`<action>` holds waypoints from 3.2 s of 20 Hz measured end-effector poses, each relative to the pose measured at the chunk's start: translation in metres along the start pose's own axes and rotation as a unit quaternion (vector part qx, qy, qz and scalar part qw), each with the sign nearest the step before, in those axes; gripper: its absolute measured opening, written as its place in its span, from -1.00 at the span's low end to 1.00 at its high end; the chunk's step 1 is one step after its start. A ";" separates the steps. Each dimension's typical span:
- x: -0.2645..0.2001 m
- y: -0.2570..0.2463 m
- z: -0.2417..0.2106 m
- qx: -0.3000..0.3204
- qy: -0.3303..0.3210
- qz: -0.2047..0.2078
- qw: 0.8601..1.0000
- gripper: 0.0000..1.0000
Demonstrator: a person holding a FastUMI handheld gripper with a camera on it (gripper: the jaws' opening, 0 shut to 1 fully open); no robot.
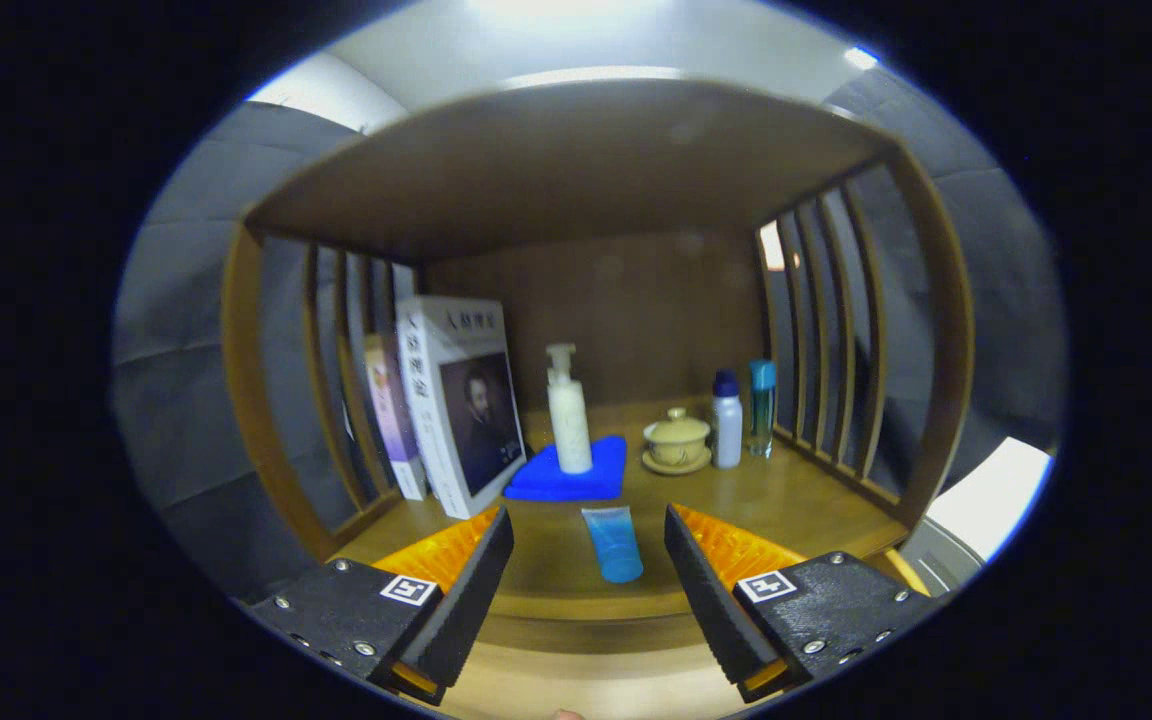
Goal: Pull open the drawer, take out the items inside it, and place them on the countertop above the cabinet.
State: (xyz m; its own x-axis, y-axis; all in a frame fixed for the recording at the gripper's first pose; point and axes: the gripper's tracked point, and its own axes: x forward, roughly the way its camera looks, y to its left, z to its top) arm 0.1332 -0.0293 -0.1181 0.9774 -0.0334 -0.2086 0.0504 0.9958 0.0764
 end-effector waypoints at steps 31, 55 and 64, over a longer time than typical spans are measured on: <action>-0.224 0.032 -0.194 -0.093 0.087 0.013 0.992 0.91; -0.184 0.010 -0.205 -0.057 0.095 -0.033 0.993 0.91; -0.168 0.008 -0.203 -0.037 0.103 -0.026 0.994 0.89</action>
State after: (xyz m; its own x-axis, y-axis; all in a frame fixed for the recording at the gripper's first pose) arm -0.0723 0.0017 -0.2800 0.9104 -0.0739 -0.4070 0.0766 0.9970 -0.0096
